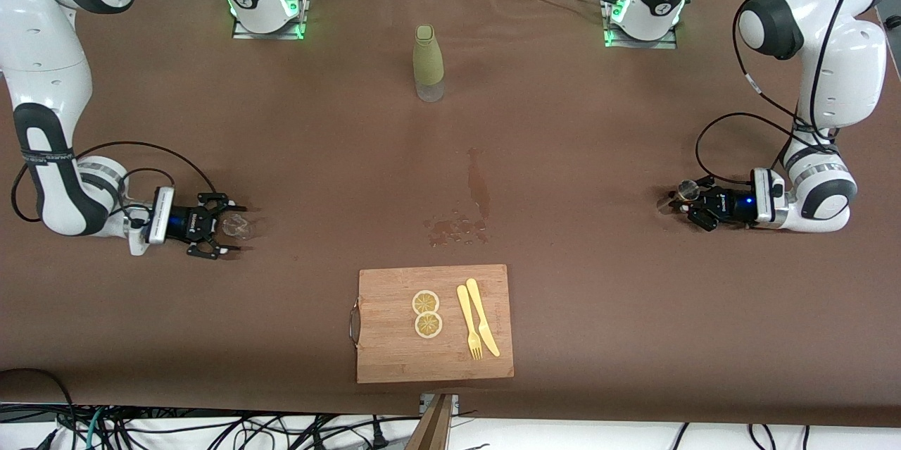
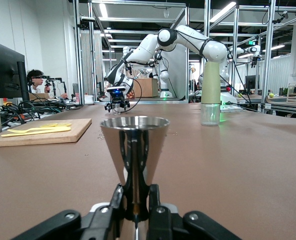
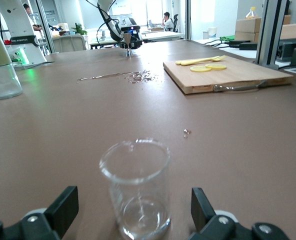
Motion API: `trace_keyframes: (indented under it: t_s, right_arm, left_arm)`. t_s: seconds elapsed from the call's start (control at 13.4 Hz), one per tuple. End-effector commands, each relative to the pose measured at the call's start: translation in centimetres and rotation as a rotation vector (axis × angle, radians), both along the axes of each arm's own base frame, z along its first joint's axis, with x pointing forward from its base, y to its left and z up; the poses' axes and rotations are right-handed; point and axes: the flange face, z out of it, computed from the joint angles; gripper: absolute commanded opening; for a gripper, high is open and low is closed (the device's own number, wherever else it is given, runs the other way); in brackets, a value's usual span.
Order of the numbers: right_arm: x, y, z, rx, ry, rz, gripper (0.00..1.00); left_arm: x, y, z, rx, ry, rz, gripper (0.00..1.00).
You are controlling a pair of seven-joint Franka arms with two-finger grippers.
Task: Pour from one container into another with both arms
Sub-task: 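Open both grippers, releasing the glass cup and the jigger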
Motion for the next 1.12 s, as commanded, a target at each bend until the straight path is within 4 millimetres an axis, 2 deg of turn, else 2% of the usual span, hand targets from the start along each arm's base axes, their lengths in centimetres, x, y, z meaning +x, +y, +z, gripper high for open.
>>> trace_keyframes:
  t_s: [0.0,0.07,0.15,0.3,0.45,0.6,0.75,0.82,1.04]
  right_arm:
    - [0.0,-2.2,3.5,-0.04,0.086,0.011,1.0]
    - [0.0,-3.2,5.2,-0.076,0.125,0.009,1.0]
    - [0.3,-4.0,7.7,-0.113,0.174,0.002,1.0]
    - [0.8,-5.0,12.6,-0.226,0.286,-0.023,1.0]
    - [1.1,-5.7,17.7,-0.334,0.373,-0.069,1.0]
    - [1.1,-5.6,22.9,-0.442,0.481,-0.115,1.0]
    - [0.9,-5.4,27.4,-0.571,0.564,-0.183,1.0]
    - [0.9,-4.7,29.8,-0.623,0.595,-0.224,1.0]
    - [-0.2,-3.1,34.2,-0.759,0.712,-0.297,1.0]
  left_arm:
    - [-0.9,1.1,-0.9,0.013,-0.085,-0.013,1.0]
    - [-0.8,1.6,-0.6,0.022,-0.085,-0.01,1.0]
    - [-0.5,1.8,-0.4,0.029,-0.089,-0.011,1.0]
    - [-0.3,3.6,0.8,0.072,-0.055,0.002,1.0]
    - [0.9,6.4,3.5,0.153,0.008,0.016,1.0]
    - [1.3,9.3,6.5,0.268,0.186,0.033,1.0]
    - [1.6,10.8,9.8,0.353,0.354,0.061,1.0]
    - [2.0,11.3,11.8,0.405,0.442,0.076,1.0]
    - [4.3,10.9,18.0,0.563,0.695,0.131,1.0]
